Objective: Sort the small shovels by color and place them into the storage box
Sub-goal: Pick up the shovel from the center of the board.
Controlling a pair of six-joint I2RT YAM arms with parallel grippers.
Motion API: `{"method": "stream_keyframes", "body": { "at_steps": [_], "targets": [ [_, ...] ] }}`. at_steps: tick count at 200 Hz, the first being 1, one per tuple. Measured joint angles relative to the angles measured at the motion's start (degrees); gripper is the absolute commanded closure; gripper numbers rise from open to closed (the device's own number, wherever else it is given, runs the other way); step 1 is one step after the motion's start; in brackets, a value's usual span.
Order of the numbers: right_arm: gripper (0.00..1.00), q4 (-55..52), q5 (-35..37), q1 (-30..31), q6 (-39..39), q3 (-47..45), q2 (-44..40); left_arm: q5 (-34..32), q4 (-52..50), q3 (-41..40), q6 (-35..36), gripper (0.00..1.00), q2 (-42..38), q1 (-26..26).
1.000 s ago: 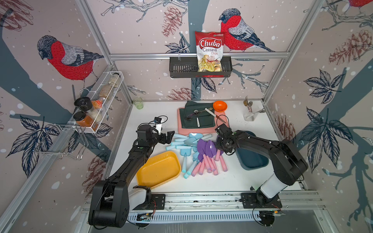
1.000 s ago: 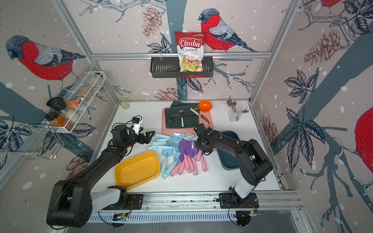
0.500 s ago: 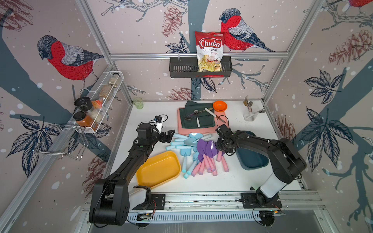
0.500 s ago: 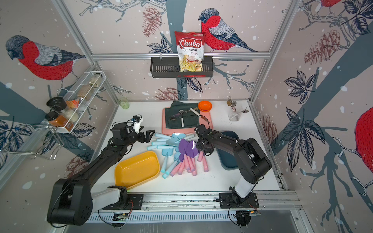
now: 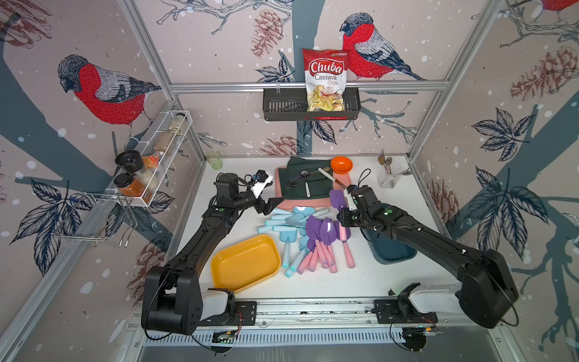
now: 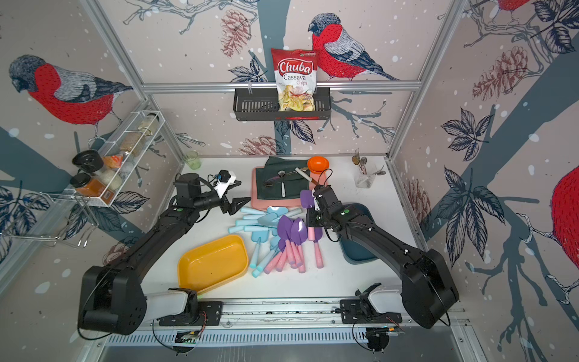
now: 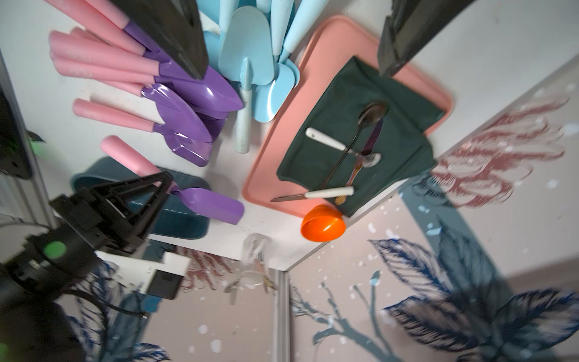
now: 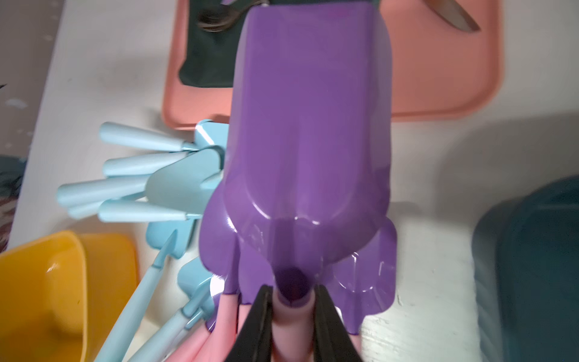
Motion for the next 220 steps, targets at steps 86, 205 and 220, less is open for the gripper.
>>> {"method": "stream_keyframes", "body": {
  "at_steps": [86,205,220],
  "targets": [
    [1.00,-12.5,-22.5,-1.9,-40.5,7.1,-1.7,9.5,-19.8,9.7,41.9,0.36,4.8,-8.6],
    [1.00,-33.9,-33.5,-2.3,-60.4,21.0,11.4,2.1,-7.8,-1.9,59.5,0.46,-0.1,-18.2],
    [1.00,-35.7,-33.9,-2.3,-61.4,21.7,12.3,1.4,-5.5,-2.6,59.3,0.51,-0.1,-19.0]
  ]
}}
